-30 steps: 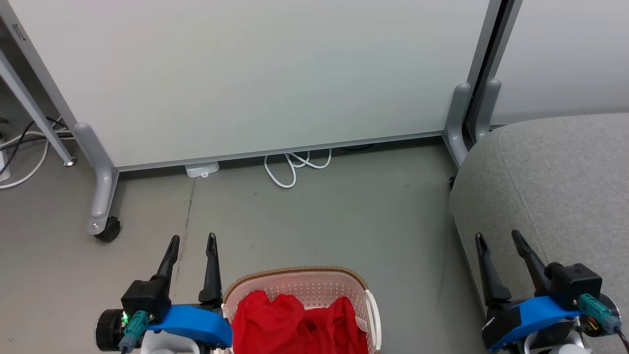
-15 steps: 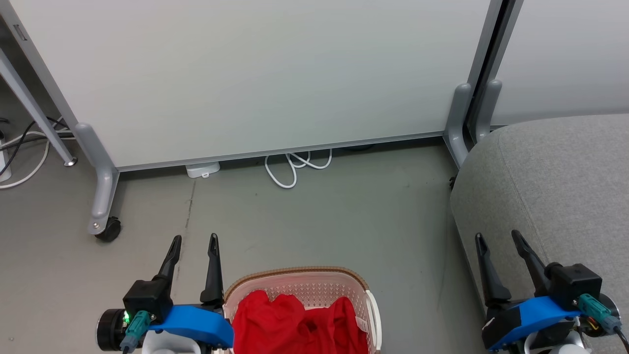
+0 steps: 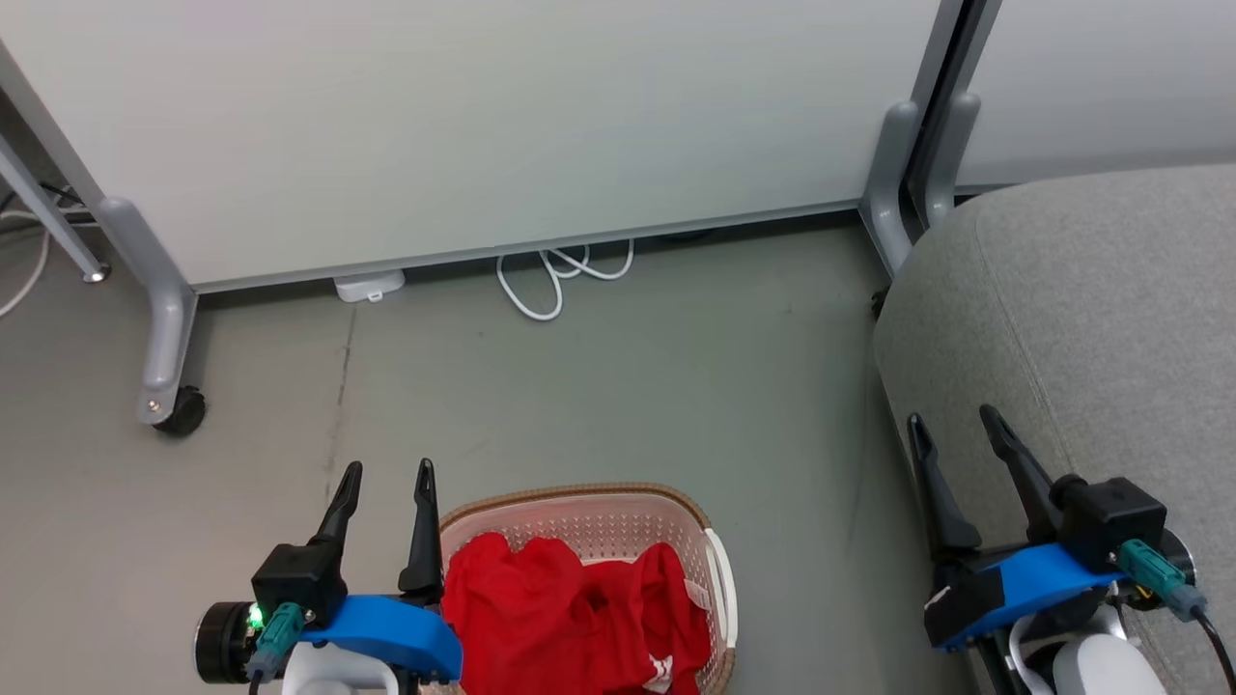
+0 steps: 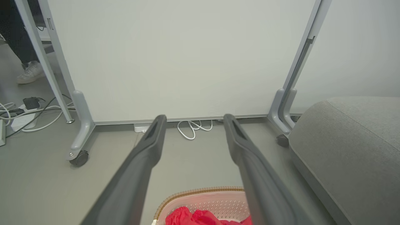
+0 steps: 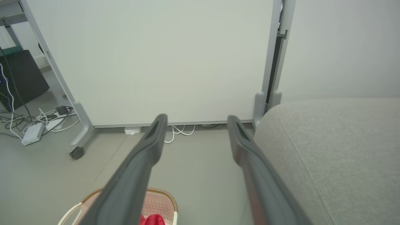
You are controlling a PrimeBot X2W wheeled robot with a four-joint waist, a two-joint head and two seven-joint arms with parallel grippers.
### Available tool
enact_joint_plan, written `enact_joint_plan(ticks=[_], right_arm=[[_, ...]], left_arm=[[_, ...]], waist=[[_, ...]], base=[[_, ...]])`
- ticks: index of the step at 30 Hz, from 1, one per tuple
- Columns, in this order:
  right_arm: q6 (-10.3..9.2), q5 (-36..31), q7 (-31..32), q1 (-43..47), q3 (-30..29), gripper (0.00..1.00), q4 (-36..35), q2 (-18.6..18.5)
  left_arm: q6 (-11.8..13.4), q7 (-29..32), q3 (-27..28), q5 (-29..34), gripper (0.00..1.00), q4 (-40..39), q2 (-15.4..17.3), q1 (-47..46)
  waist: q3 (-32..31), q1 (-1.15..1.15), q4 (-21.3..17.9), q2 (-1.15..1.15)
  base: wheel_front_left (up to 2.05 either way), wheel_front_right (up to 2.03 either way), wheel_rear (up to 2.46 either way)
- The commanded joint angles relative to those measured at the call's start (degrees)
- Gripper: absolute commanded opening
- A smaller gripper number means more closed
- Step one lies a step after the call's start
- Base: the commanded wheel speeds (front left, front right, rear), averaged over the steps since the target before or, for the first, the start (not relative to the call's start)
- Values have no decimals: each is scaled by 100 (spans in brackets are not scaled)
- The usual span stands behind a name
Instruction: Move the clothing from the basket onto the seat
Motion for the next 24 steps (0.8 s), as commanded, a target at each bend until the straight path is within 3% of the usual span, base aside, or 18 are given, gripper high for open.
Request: enact_joint_plan(ticks=[1, 10, 24], right_arm=[[3, -15, -27, -174, 47, 100, -62, -32], [3, -60, -109, -784, 300, 100, -184, -29], [3, 22, -342, -1655, 726, 100, -249, -27]], left_arm=[[-40, -17, 4, 62, 100, 69, 6, -150], [-146, -16, -112, 178, 100, 685, 69, -605], [-211, -12, -260, 232, 100, 2294, 151, -1567]], waist=[[311, 0, -178, 0], [1239, 0, -578, 0], [2619, 0, -1052, 0]], base=[[0, 0, 0], [0, 0, 0], [0, 0, 0]])
